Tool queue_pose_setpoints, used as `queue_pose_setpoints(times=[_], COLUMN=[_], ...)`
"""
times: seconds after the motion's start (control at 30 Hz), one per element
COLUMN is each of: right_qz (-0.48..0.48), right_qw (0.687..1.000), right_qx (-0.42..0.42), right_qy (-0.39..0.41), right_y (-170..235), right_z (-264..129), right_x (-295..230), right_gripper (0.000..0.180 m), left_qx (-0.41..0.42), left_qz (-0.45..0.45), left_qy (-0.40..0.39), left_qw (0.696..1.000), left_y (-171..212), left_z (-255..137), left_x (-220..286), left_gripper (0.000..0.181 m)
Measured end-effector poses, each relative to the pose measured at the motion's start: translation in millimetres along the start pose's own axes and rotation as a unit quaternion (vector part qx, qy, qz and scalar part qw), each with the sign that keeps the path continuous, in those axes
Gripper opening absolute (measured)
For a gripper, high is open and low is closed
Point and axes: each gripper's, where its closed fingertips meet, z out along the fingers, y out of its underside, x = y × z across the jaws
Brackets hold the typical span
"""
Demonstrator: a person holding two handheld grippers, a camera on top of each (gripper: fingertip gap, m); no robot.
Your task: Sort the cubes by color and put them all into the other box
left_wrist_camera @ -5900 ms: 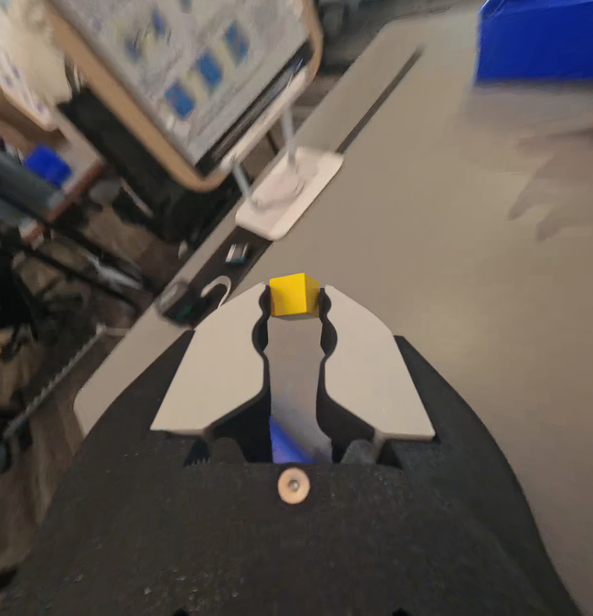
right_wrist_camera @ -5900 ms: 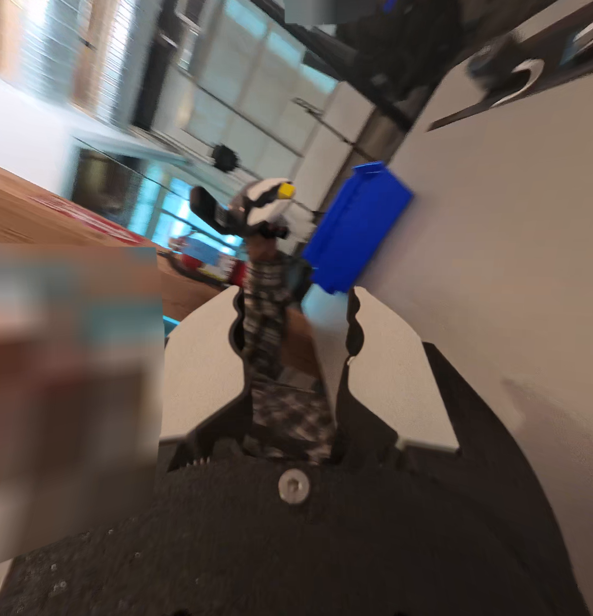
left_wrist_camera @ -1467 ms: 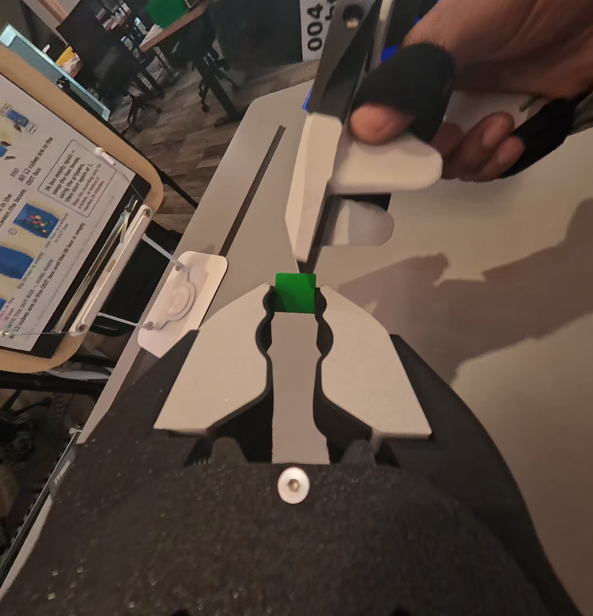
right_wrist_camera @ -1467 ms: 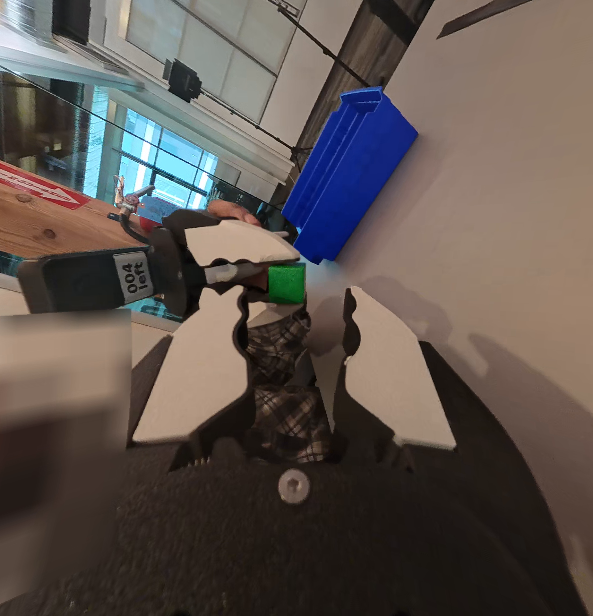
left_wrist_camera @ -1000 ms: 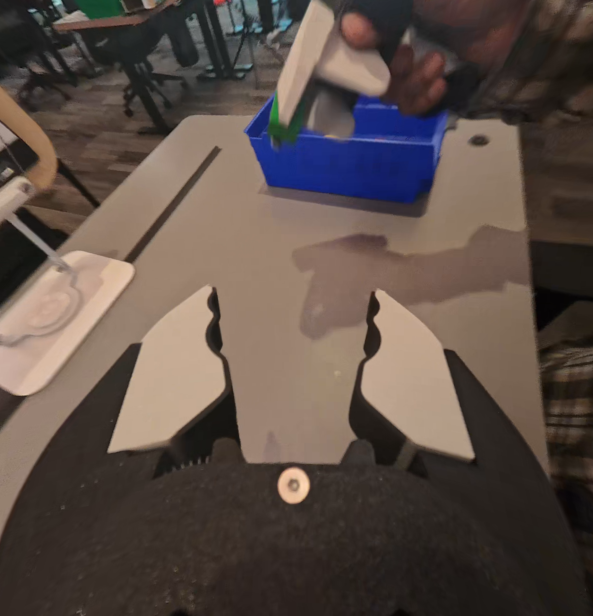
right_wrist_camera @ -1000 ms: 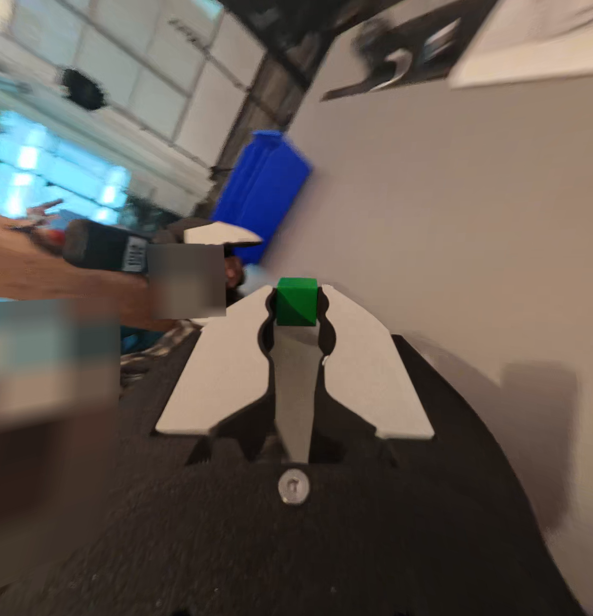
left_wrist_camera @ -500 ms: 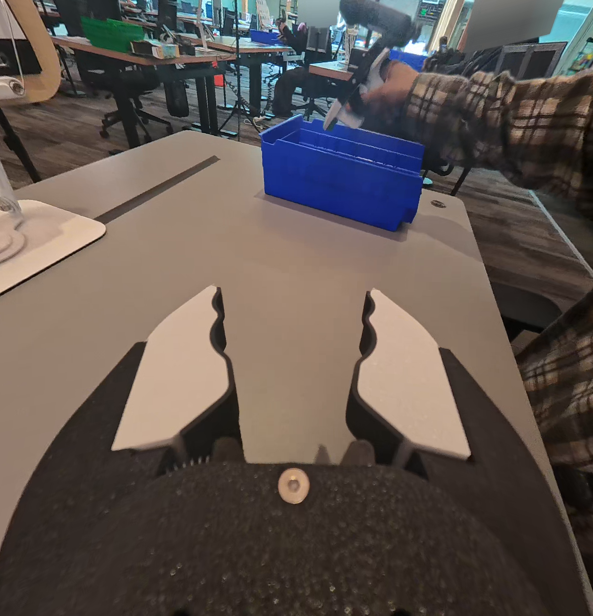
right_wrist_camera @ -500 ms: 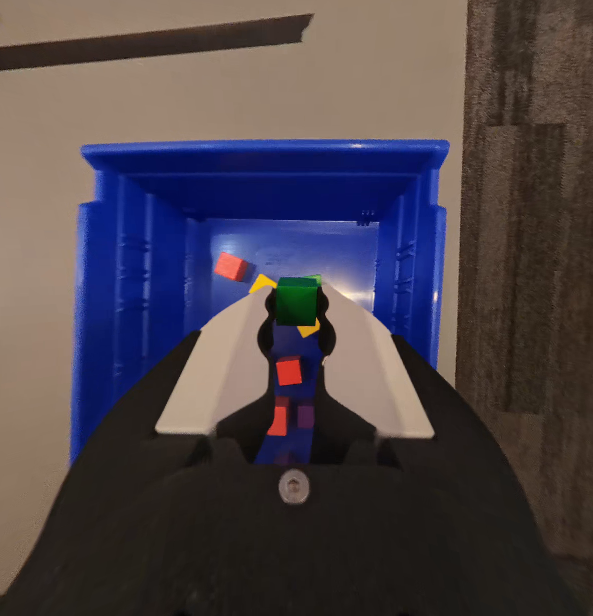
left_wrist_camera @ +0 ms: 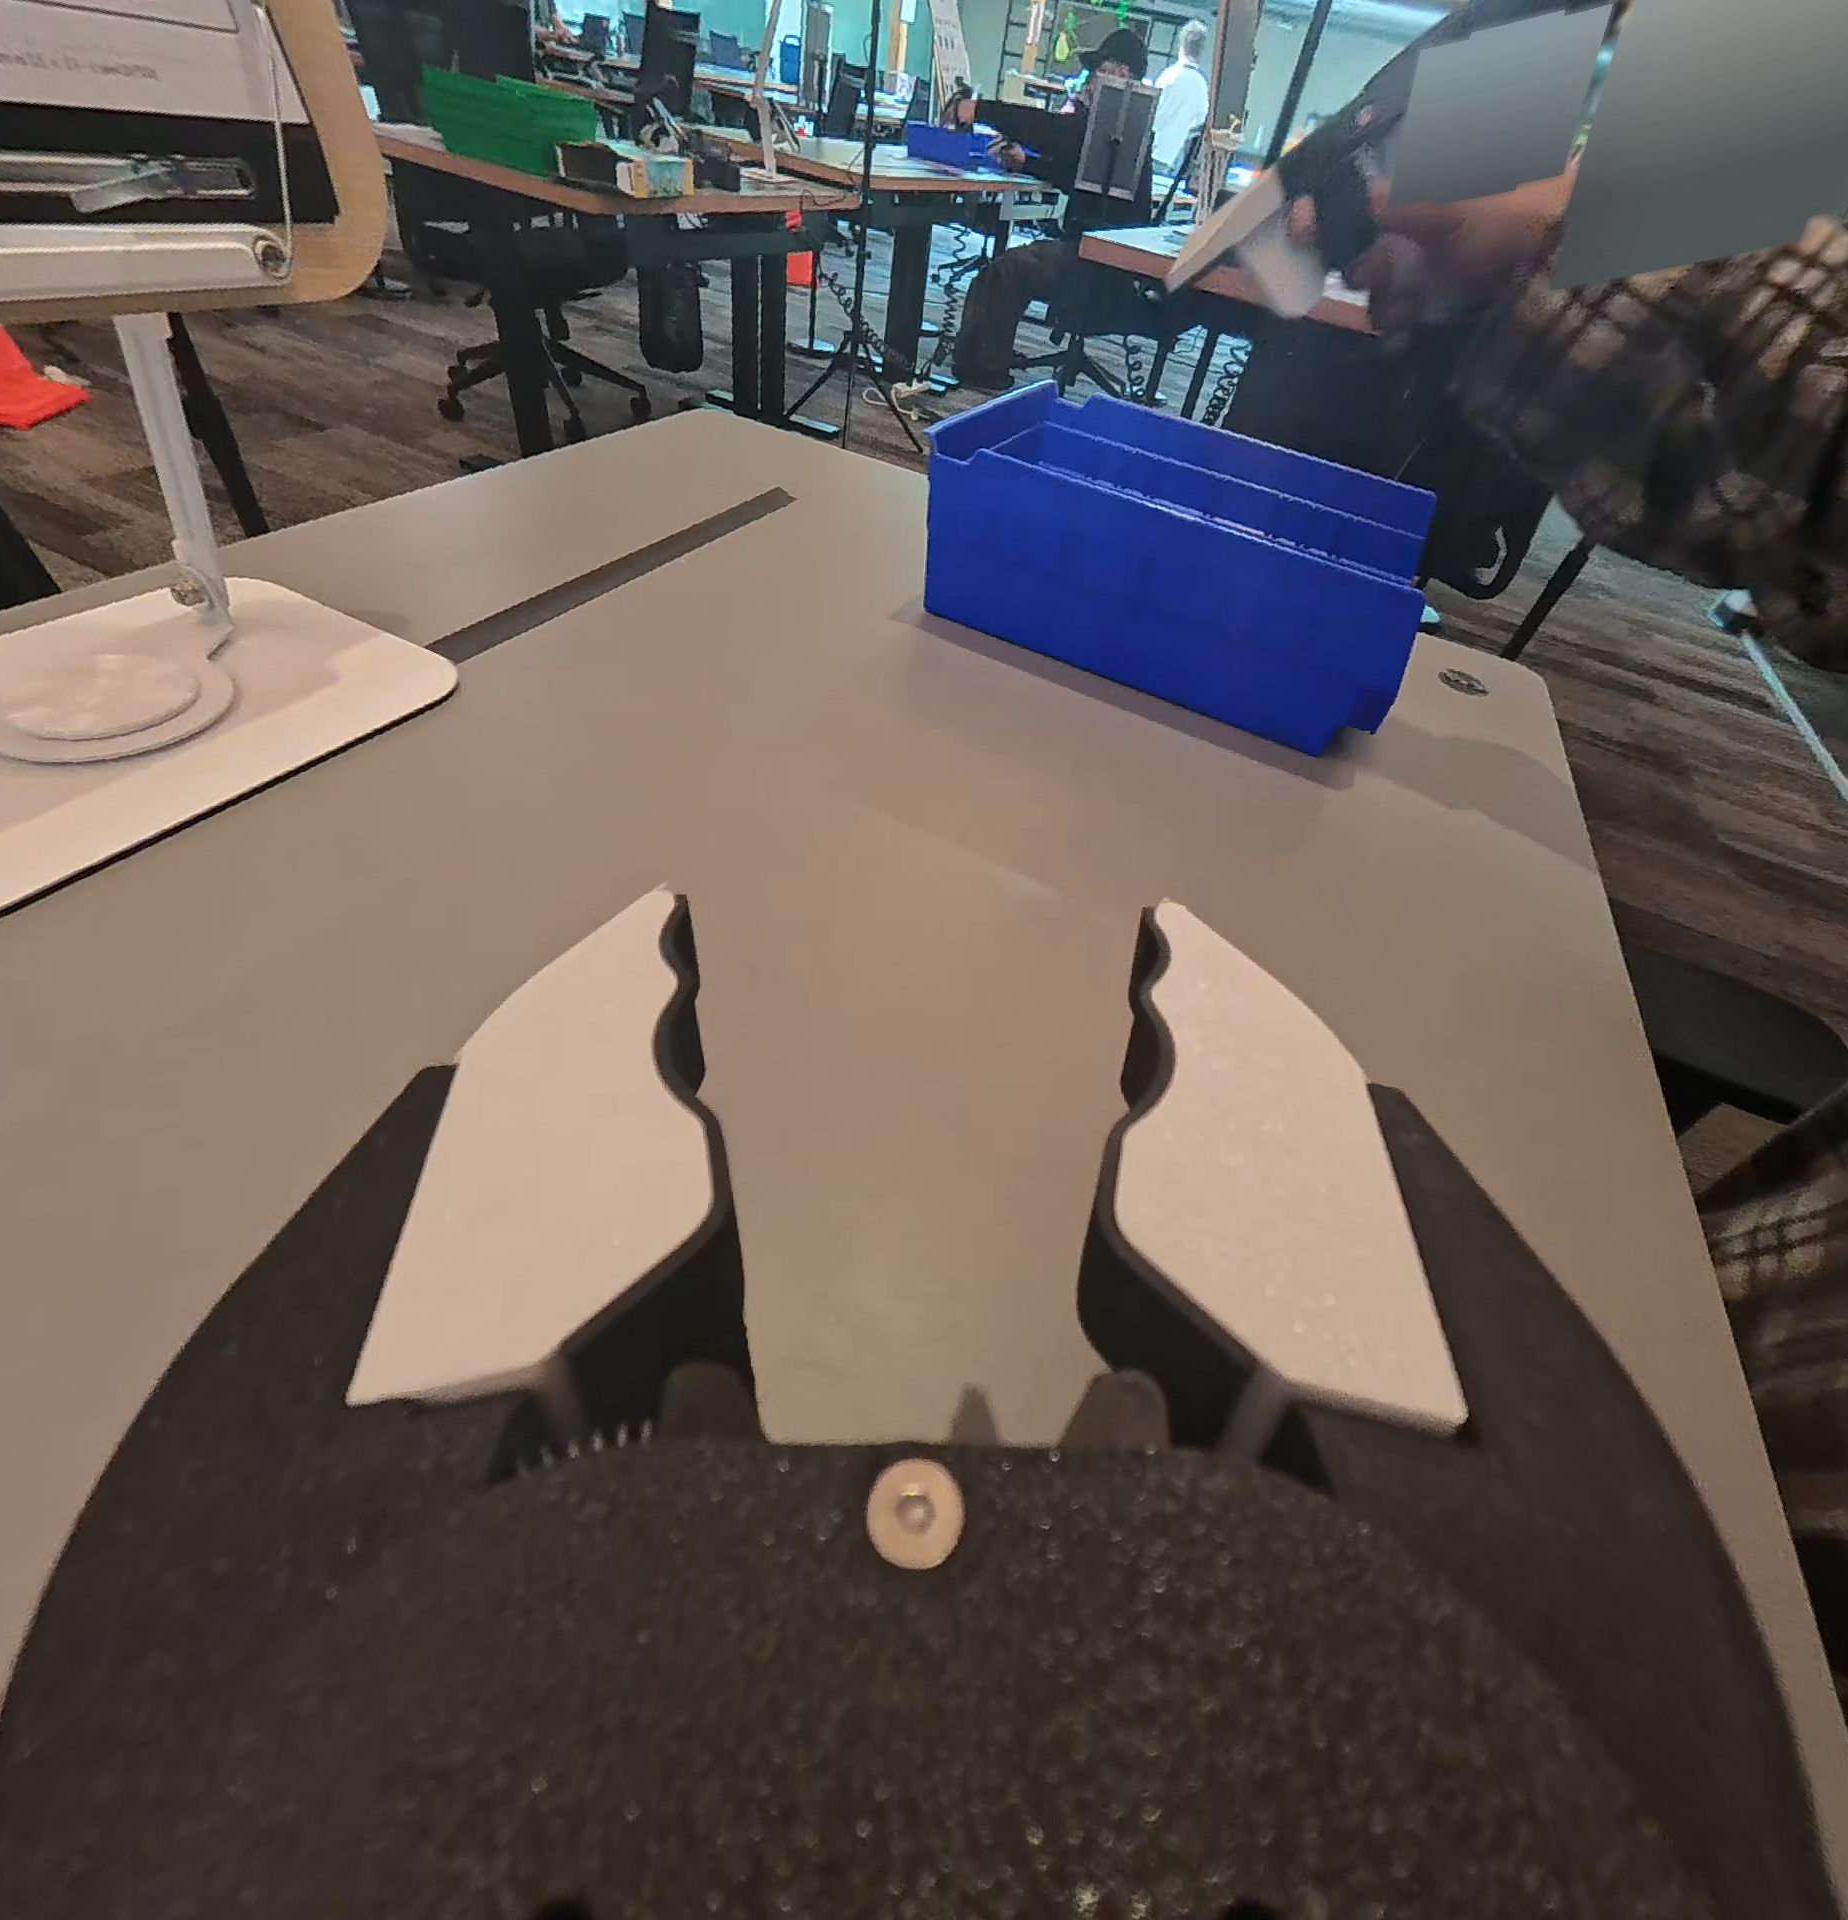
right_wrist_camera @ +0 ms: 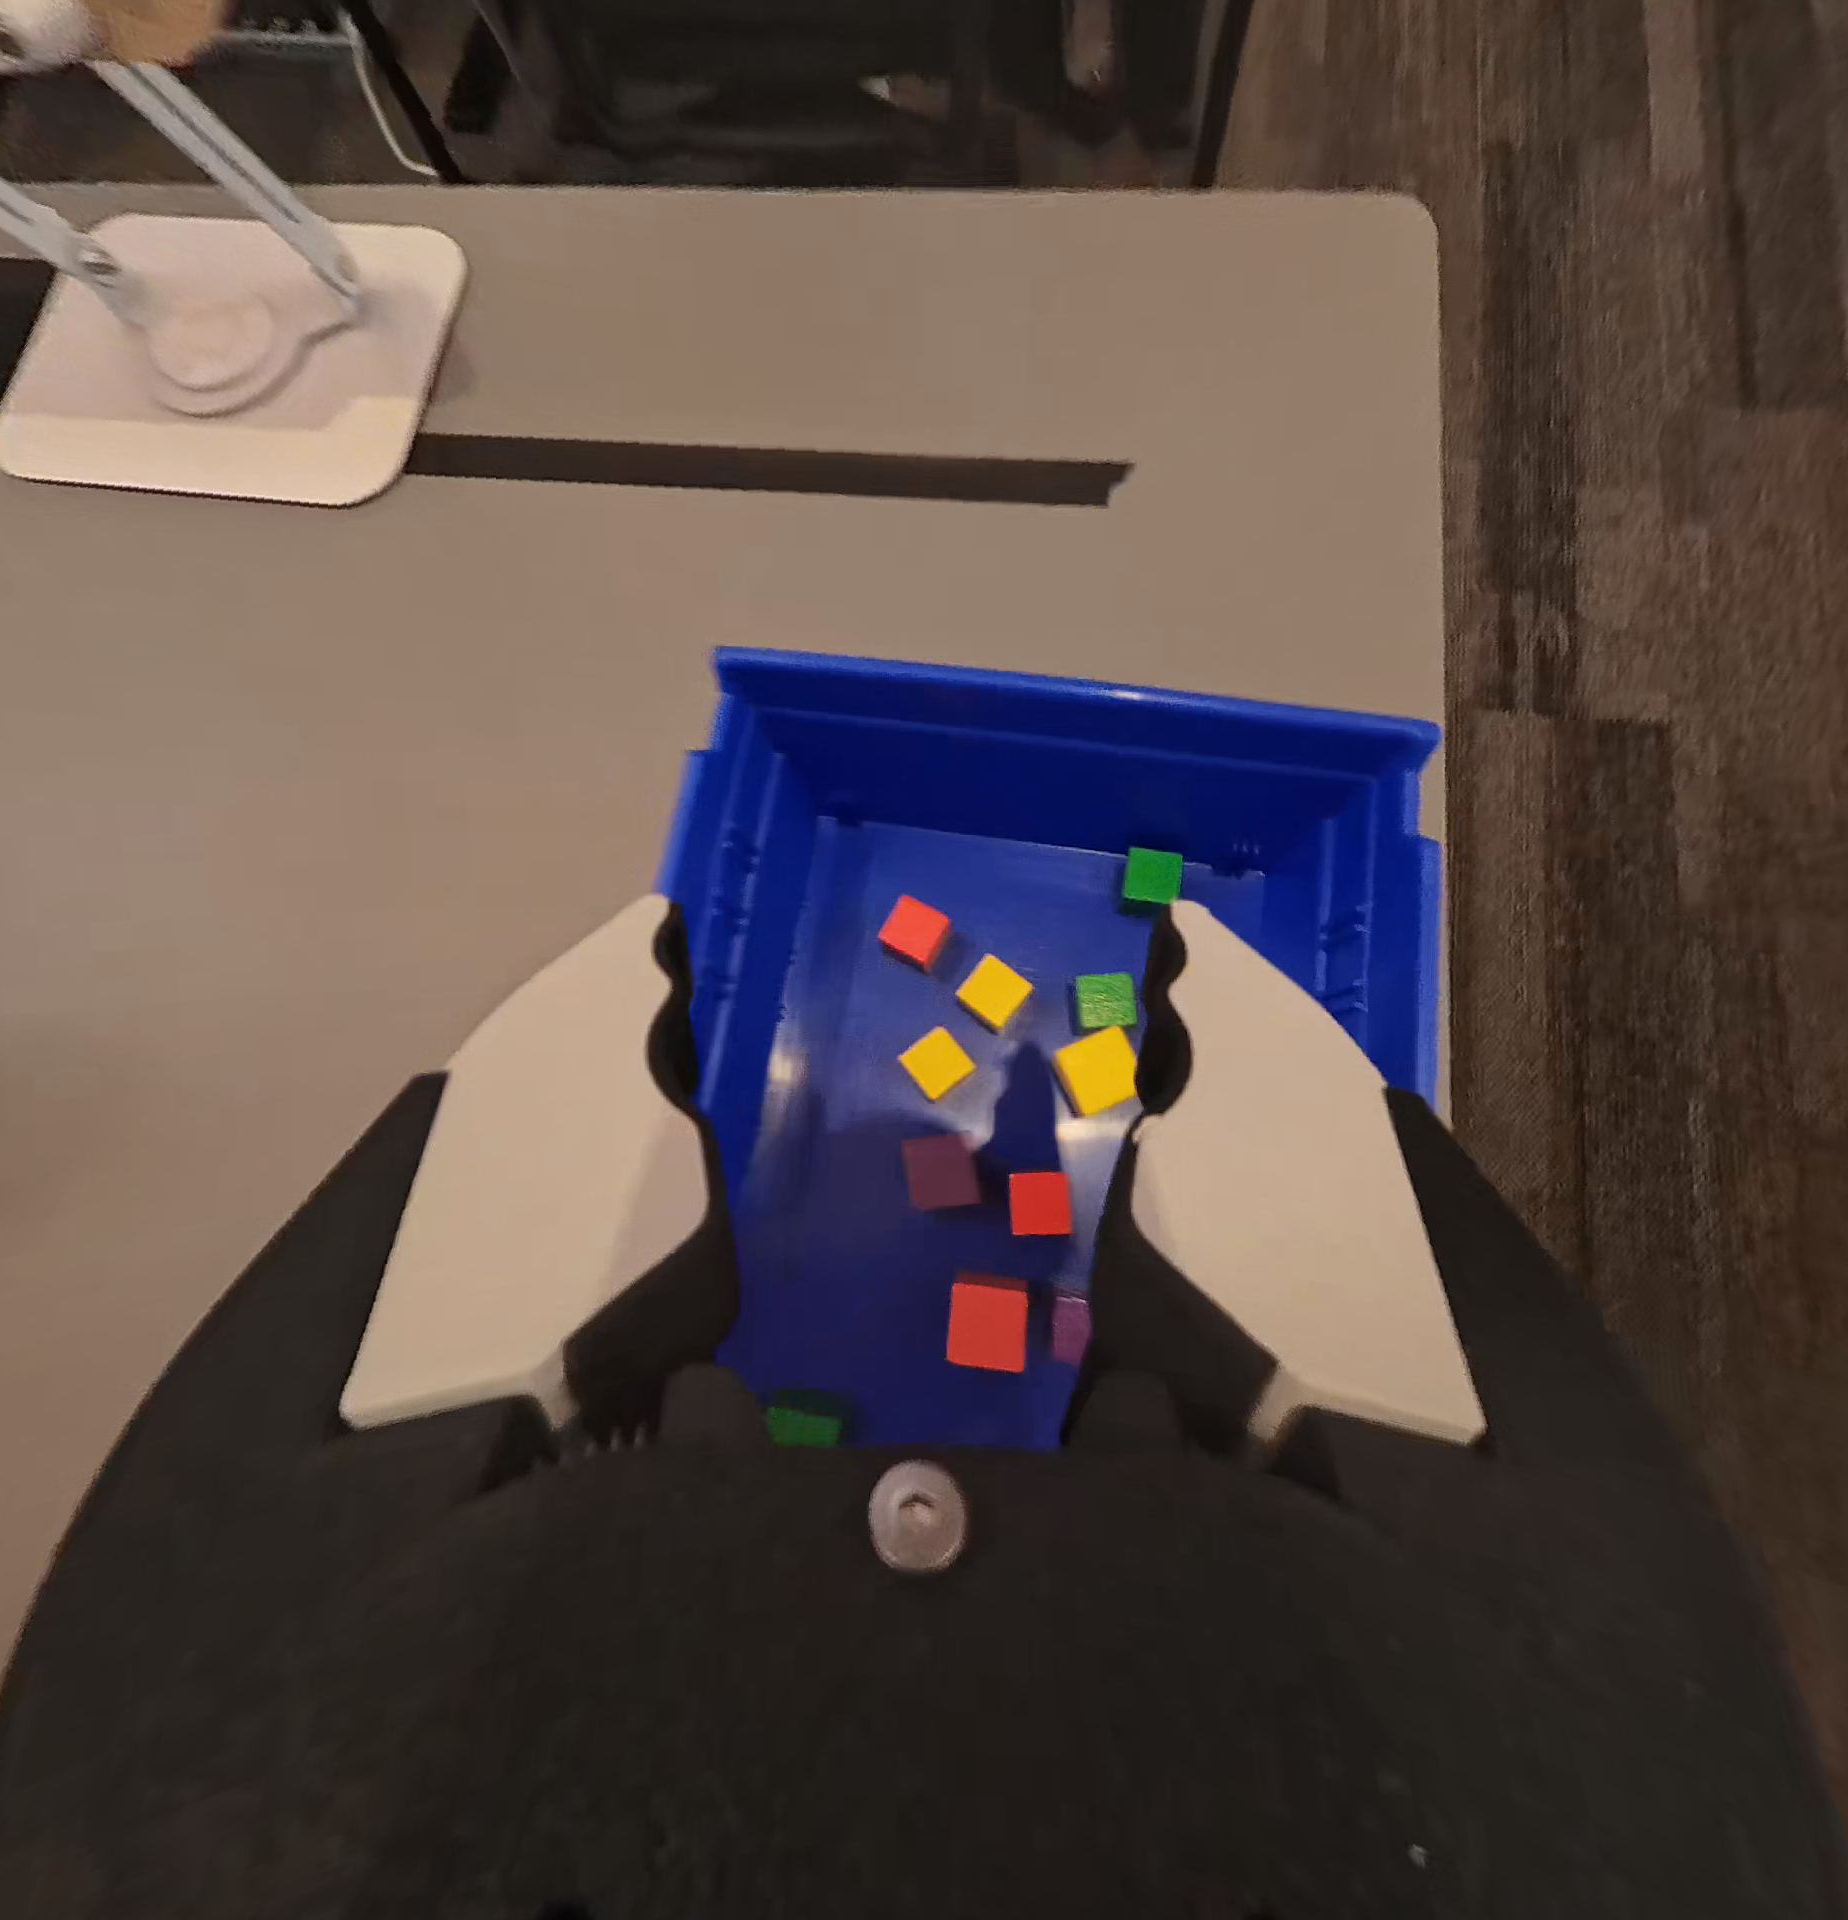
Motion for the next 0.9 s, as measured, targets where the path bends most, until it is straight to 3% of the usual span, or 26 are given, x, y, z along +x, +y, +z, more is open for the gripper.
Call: queue_pose_setpoints(times=[0.2,0.63,0.9], right_qz=[-0.045,-0.05,-0.038], right_qw=[0.998,0.996,0.992], right_qx=[0.039,0.074,0.122], right_qy=[-0.009,-0.017,-0.008], right_y=[-7.1,20.4,34.9], right_z=[-22.4,-23.6,-25.5], right_x=[-50.4,-103.4,-127.5], right_gripper=[0.088,0.094,0.101], left_qx=[-0.007,-0.018,-0.036], left_qz=[-0.006,-0.019,-0.022], left_qy=[-0.032,-0.096,-0.201], left_qw=[0.999,0.995,0.979], left_y=[3.5,7.8,5.1], left_z=[-2.6,-14.6,-44.3], left_x=[-12.4,-38.2,-61.3], left_gripper=[0.08,0.079,0.08])
